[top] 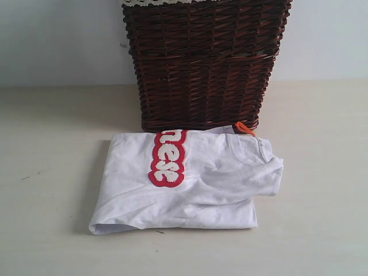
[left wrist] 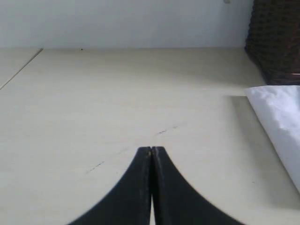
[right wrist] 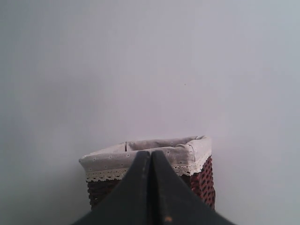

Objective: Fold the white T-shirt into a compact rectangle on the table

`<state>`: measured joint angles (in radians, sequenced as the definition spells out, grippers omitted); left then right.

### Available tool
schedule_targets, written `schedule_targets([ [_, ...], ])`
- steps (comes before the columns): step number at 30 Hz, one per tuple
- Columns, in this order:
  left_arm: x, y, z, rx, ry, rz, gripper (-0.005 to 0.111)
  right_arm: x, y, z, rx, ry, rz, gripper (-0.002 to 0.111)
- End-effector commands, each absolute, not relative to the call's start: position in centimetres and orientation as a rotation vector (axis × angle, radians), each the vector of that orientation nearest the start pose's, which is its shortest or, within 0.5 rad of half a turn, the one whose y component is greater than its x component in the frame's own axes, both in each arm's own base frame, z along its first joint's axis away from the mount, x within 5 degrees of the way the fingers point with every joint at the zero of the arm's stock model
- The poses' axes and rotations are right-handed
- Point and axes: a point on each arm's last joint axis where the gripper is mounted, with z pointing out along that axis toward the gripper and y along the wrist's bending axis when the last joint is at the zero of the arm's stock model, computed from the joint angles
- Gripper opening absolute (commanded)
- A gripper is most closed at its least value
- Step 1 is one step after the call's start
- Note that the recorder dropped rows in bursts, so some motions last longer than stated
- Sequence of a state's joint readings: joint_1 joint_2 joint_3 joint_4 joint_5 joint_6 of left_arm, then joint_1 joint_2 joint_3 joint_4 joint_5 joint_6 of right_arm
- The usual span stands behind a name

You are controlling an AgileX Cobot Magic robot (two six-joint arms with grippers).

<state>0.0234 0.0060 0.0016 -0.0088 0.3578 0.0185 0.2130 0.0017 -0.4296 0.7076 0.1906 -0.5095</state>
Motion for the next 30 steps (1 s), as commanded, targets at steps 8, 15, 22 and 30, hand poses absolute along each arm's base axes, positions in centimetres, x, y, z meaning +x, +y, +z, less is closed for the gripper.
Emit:
schedule_targets([
  [8,5.3,0.1,18.1,-0.013,1.837,0.019,0.000,0.8,1.1,33.6,-0.163,1.193,0.312,0.000],
  [15,5.3,0.1,18.1,-0.013,1.837,0.019,0.000,1.3,0.4,33.3,-0.165,1.163,0.145,0.000],
  [22,5.3,0.1,18.1,-0.013,1.837,0.019,0.000,3.0,0.5,30.0,-0.104,1.173,0.105,0.000],
  [30,5.3,0.1,18.1,-0.013,1.837,0.019,0.000,4.3,0.5,26.9,-0.130,1.294,0.013,0.000],
])
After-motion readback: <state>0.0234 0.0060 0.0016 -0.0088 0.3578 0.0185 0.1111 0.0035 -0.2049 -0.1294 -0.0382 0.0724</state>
